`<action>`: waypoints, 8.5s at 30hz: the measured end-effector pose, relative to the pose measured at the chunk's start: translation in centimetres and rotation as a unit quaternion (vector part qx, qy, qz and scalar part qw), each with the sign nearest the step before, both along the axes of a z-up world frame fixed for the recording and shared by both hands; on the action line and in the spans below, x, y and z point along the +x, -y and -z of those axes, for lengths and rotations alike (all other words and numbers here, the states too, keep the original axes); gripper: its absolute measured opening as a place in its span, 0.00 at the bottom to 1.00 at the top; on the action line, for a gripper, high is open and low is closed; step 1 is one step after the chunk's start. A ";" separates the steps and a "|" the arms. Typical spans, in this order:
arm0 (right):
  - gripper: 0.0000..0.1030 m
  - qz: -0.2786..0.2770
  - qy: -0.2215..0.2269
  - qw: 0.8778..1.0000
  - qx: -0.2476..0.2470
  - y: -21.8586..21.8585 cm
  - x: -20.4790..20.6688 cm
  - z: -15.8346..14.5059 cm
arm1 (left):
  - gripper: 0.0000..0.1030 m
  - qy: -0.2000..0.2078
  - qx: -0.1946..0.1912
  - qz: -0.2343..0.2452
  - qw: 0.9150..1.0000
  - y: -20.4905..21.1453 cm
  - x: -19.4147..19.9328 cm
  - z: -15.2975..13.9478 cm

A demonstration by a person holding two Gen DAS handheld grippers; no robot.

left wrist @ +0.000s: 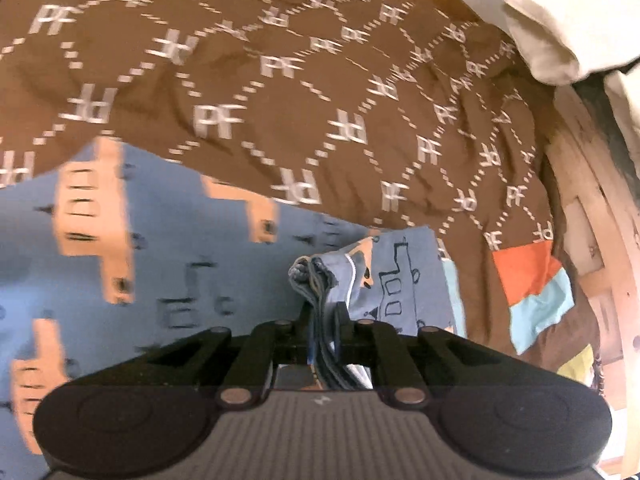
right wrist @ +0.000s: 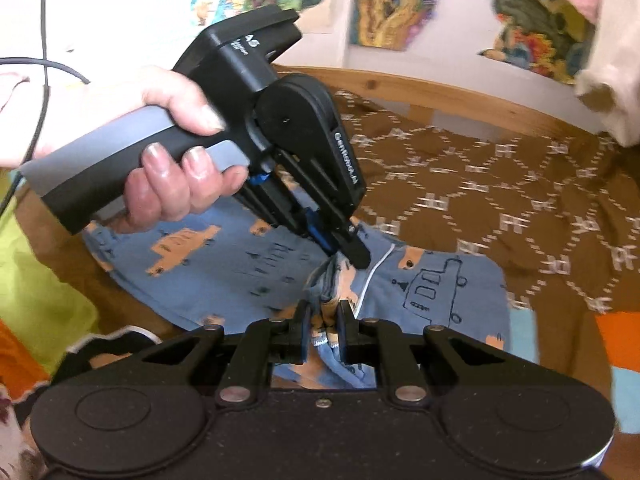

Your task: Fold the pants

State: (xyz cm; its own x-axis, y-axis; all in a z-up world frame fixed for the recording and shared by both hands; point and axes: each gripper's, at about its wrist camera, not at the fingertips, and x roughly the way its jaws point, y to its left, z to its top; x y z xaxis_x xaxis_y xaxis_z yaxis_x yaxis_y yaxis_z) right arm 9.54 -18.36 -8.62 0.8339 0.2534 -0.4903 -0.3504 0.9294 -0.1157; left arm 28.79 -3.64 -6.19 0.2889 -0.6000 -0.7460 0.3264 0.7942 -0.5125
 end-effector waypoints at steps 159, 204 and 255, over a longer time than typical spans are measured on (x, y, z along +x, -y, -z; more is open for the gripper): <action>0.99 0.045 0.086 0.992 -0.081 -0.2 2.8 -1.1 | 0.18 0.298 0.140 -0.160 0.931 -7.1 -13.4 -8.3; 0.35 -0.046 -0.137 0.976 0.164 5.7 14.2 1.8 | 0.21 0.302 0.239 0.098 0.917 3.1 -15.0 2.7; 0.98 0.018 -0.032 0.999 0.039 8.1 8.7 -1.7 | 0.84 0.310 0.265 -0.090 0.909 0.8 -9.0 -1.0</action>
